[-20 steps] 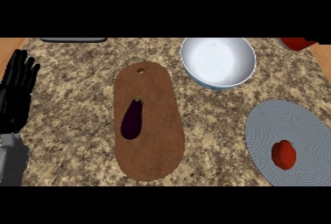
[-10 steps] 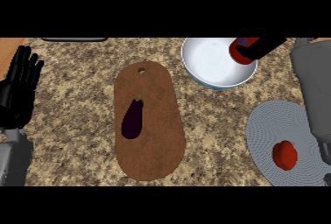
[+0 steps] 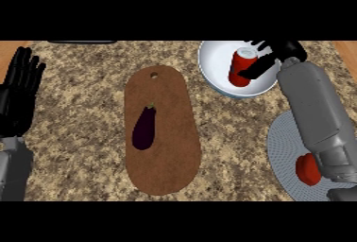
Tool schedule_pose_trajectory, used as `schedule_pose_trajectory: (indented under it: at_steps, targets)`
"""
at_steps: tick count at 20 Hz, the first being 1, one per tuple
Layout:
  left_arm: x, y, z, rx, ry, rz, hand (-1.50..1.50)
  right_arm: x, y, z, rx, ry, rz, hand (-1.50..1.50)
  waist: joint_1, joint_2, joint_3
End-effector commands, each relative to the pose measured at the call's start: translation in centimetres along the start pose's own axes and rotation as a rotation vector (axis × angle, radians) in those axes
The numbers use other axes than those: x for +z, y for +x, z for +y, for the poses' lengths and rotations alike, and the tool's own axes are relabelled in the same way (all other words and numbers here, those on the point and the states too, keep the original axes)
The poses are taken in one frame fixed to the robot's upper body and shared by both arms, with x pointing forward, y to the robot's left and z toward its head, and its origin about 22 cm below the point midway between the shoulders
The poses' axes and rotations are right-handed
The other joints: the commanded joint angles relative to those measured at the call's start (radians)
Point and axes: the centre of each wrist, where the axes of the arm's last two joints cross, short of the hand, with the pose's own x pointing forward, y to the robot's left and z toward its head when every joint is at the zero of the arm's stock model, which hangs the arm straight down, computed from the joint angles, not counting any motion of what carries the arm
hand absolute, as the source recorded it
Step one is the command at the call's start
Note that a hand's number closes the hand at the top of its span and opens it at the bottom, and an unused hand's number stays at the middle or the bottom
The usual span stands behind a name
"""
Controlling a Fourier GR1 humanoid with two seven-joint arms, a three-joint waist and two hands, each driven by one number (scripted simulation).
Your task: Pick the can from the placemat and place it in the bowl
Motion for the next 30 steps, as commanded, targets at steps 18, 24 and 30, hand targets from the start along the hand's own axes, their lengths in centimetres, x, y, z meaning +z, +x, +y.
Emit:
schedule_pose_trajectory:
  at_steps: [18,24,30]
  targets:
    - [-0.1,-0.3,0.1,0.0,0.02,0.007,0.0,1.7,-11.8,-7.6,-0.578,-0.531,-0.012,-1.5,-0.011,0.002,0.001]
    - [0.4,0.3,-0.8,-0.008,0.006,0.02,0.0,5.5,-18.8,-11.2,-0.646,-0.543,-0.03,-1.5,-0.014,-0.001,0.001]
    - [0.1,0.1,0.3,0.005,0.016,-0.002,0.0,9.3,-23.9,-13.7,-0.678,-0.555,-0.049,-1.5,-0.002,0.003,0.002]
